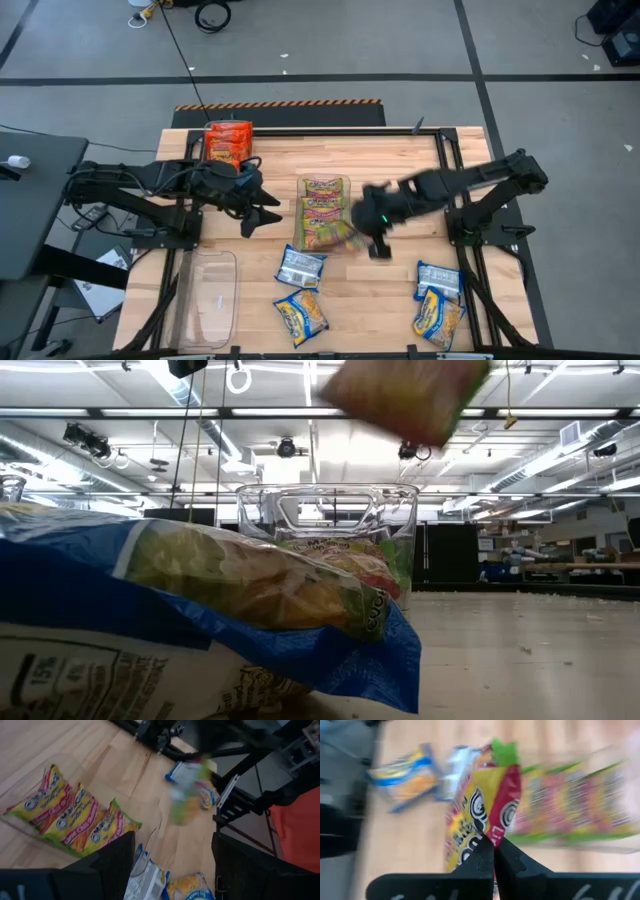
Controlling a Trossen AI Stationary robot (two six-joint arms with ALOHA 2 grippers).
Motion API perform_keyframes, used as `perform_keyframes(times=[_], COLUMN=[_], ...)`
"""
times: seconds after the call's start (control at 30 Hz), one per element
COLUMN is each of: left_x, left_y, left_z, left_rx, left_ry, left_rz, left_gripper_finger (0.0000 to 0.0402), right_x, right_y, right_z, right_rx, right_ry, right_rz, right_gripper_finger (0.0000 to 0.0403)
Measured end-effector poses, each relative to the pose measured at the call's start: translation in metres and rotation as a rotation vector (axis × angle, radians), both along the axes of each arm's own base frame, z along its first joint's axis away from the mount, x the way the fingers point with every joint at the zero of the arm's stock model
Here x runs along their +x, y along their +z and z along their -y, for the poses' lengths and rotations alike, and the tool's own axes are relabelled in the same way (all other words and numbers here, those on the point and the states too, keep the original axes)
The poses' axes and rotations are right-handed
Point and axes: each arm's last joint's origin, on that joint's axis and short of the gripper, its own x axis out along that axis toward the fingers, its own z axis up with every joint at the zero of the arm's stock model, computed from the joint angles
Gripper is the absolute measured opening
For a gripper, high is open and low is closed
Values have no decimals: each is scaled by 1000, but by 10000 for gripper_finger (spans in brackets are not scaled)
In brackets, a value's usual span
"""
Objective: Sort Maruchan noodles
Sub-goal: Put the green noodle pack into the center transparent bin
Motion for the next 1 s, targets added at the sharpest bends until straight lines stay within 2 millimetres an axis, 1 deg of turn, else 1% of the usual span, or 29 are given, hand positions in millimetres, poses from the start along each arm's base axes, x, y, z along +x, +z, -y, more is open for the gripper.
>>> perform_keyframes(times=[0.1,0.17,0.23,0.3,0.4,0.53,0.73,0.83,0.93,1.0], left_x=[-8,-16,-21,-27,-35,-42,-45,-45,-45,-46], left_y=[4,7,9,11,15,18,19,19,19,18], left_z=[-1,-3,-5,-7,-9,-16,-30,-36,-41,-42], left_rx=[1,1,-2,-5,-6,7,58,84,83,78], left_ry=[-3,2,11,20,32,57,113,128,122,109], left_rz=[10,15,22,22,35,54,54,54,53,52], left_gripper_finger=[268,268,268,268,268,268,268,268,268,268], right_x=[16,28,41,51,59,72,103,115,118,115], right_y=[0,-6,-17,-31,-47,-64,-106,-121,-124,-120], right_z=[30,47,59,65,64,61,62,59,53,52], right_rx=[-118,-161,-148,-91,-16,22,54,94,108,115], right_ry=[38,73,105,134,189,247,254,251,258,250], right_rz=[5,2,-15,-56,-116,-127,-147,-128,-116,-125], right_gripper_finger=[2,2,2,1,1,2,4,9,32,58])
